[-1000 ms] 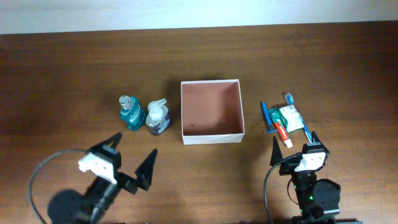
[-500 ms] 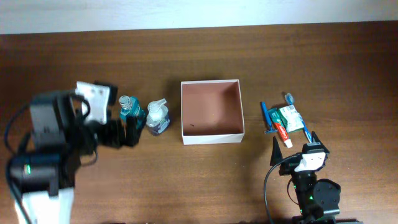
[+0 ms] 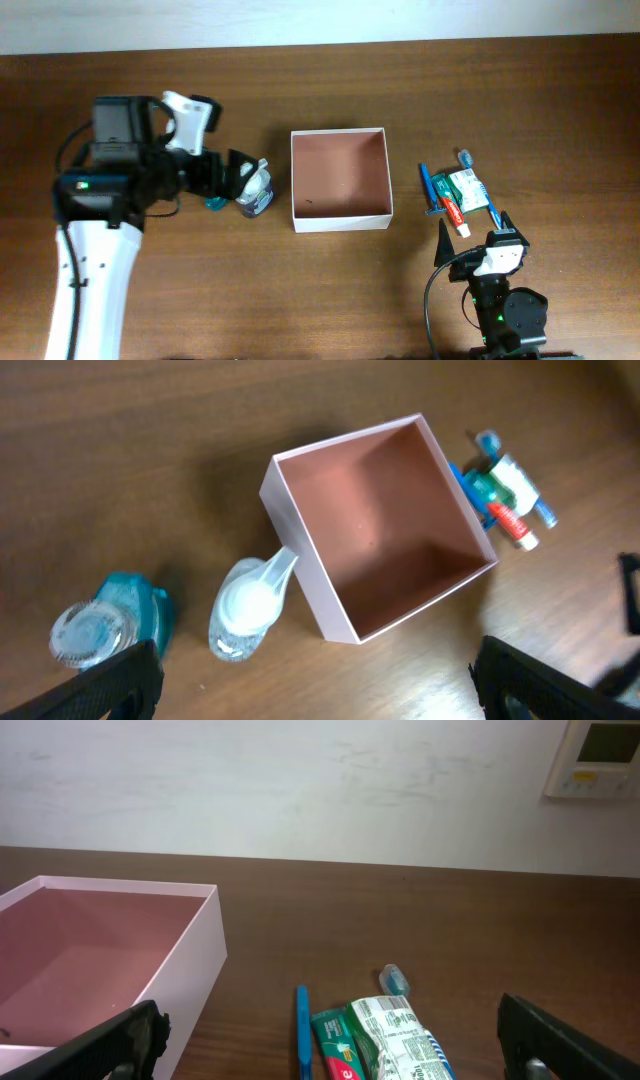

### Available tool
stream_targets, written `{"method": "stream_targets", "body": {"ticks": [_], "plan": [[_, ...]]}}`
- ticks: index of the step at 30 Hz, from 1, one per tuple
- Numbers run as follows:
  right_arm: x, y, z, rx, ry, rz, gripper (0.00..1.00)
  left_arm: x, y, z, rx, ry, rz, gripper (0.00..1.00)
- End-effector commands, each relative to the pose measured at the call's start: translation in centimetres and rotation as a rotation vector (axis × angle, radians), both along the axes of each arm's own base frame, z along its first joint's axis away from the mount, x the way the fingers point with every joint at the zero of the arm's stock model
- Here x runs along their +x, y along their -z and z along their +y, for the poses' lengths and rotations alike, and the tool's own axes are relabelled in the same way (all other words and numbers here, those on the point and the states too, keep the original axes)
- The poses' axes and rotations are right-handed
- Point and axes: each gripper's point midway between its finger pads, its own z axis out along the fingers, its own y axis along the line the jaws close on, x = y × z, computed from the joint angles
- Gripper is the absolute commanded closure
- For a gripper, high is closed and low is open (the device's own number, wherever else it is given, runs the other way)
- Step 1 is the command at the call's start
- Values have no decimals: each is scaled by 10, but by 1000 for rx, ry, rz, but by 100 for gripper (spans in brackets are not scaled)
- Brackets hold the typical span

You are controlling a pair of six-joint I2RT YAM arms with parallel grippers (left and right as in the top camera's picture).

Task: Pack container
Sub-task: 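Move the left gripper forward to the clear soap pump bottle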

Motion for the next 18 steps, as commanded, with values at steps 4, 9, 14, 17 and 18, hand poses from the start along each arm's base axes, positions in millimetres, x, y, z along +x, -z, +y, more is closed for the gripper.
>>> {"method": "stream_targets", "body": {"ticks": [4, 9, 14, 17, 18], "plan": [[0, 2, 2, 3, -7, 4, 2, 12, 3, -15, 296, 25, -120, 1], [0, 2, 2, 3, -7, 4, 2, 18, 14, -26, 412, 72, -147, 1], [0, 2, 2, 3, -7, 4, 2, 25, 33, -23, 453, 66, -93, 1], [0, 2, 2, 3, -7, 4, 2, 30, 50, -24, 467, 77, -50, 1], [0, 2, 2, 3, -7, 4, 2, 31, 57, -25, 471, 82, -32, 1]]}}
